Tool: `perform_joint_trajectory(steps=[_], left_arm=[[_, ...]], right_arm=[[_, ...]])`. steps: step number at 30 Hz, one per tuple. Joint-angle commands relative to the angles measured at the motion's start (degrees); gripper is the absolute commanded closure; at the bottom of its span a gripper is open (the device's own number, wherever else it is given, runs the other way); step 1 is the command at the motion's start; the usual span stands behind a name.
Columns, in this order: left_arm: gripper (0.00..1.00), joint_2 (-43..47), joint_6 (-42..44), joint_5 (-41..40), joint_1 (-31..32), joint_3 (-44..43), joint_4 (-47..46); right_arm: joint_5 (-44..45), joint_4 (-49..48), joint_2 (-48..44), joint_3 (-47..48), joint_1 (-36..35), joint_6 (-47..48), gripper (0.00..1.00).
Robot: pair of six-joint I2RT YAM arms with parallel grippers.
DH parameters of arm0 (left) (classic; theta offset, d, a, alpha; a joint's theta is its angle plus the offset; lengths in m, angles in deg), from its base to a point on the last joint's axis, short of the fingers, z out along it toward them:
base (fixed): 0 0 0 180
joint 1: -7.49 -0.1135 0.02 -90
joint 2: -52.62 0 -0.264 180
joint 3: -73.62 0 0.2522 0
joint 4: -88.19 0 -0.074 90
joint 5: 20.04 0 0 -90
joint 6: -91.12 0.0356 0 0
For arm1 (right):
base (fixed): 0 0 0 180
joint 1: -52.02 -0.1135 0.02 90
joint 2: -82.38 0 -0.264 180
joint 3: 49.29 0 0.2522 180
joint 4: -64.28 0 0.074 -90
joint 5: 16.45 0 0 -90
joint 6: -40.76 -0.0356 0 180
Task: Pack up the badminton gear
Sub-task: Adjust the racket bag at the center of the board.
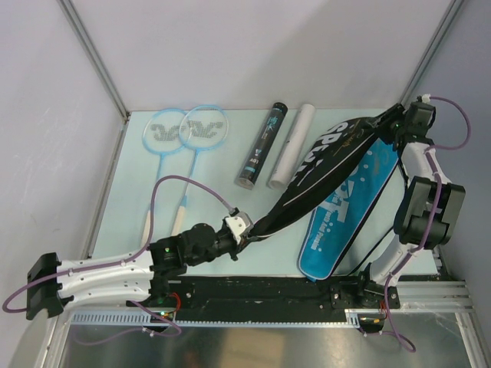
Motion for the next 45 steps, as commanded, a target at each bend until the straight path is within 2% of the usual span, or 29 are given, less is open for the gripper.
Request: perform_joint_trajectory(steps=[1, 5, 10, 14, 17, 25, 30, 45], left_arm=[[1.0, 2.1, -2.7, 0.6, -0.5, -1.8, -2.4], [1.0, 2.5, -3.2, 0.9, -0.8, -2.0, -2.4], [1.0, 3.1, -3.8, 1.2, -1.5, -2.0, -2.2], [1.0, 4.2, -4.6, 1.9, -2.2, -2.0, -2.2], [1.0, 4.9, -4.8, 2.2, -2.6, -2.0, -2.0], [1.0, 5.8, -5.2, 3.2, -3.0, -2.2, -1.7], [1.0, 6.1, -5.2, 3.6, -3.2, -2.2, -1.6], [1.0, 6.2, -5.4, 4.2, -3.7, -1.8, -1.4]], right_arm=[[-5.0, 3.0, -1.0, 0.3, 3.0, 6.2, 0.46], [-12.6, 4.4, -2.8, 0.3, 5.3, 10.6, 0.4], [-18.6, 6.1, -4.0, 0.2, 8.8, 13.4, 0.4], [-22.1, 4.2, -4.2, -1.5, 11.7, 11.4, 0.43], [-25.6, -1.2, -3.7, -4.2, 13.0, 7.0, 0.49], [-28.3, -18.5, -0.5, -11.9, 13.2, -5.0, 0.61], [-28.6, -30.9, 2.5, -15.0, 13.2, -13.2, 0.59], [-30.4, -51.7, 10.1, -17.5, 12.8, -27.5, 0.59]])
